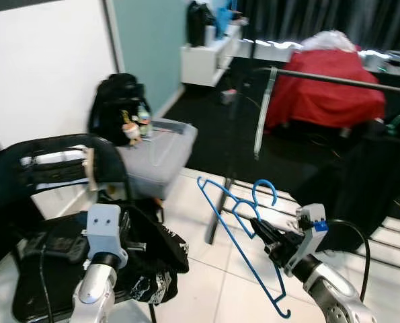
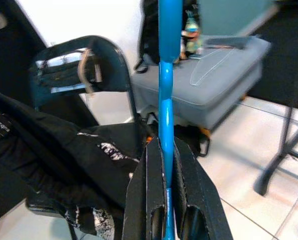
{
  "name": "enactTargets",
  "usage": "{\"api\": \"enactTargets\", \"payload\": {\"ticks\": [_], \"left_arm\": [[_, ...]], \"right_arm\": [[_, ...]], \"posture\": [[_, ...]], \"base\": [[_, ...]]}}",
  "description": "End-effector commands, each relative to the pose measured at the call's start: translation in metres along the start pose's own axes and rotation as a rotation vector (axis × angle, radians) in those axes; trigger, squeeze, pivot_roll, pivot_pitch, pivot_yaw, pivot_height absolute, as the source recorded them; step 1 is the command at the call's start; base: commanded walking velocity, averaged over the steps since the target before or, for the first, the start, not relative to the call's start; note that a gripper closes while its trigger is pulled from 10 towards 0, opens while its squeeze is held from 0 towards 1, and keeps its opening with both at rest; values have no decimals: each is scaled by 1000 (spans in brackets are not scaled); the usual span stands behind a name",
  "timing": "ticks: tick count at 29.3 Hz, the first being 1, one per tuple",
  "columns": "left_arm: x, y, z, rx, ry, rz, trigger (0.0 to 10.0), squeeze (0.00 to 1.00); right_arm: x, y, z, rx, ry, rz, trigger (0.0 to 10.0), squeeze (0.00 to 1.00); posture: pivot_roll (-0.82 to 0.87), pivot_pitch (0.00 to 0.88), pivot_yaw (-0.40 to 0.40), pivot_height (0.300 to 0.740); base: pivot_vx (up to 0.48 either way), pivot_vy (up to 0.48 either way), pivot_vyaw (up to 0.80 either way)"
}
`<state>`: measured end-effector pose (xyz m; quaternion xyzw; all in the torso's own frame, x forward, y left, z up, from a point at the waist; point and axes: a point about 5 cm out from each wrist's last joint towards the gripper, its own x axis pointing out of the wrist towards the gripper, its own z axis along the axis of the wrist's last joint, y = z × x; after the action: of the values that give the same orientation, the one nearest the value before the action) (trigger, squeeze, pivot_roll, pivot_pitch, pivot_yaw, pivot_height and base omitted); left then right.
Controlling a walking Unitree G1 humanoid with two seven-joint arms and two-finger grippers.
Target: Hang hanger
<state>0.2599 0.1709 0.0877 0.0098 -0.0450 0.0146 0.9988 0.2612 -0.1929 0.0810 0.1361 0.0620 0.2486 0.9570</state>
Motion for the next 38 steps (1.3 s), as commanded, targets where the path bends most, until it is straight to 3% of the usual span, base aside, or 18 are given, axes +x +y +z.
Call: {"api": "enactTargets", "payload": {"ticks": [1,38], "left_arm": [[1,1,2,10,-2,-10,10000,0],[3,-4,2,23,35,-101,10000,0]], "right_arm": [[-1,0,0,-12,-11,4,10000,0],[-2,2,-1,-31,-20,39,10000,0]], "posture": [[-75,0,-19,740],[-96,0,-3,740]], "base": [[0,0,731],[0,0,721]]}}
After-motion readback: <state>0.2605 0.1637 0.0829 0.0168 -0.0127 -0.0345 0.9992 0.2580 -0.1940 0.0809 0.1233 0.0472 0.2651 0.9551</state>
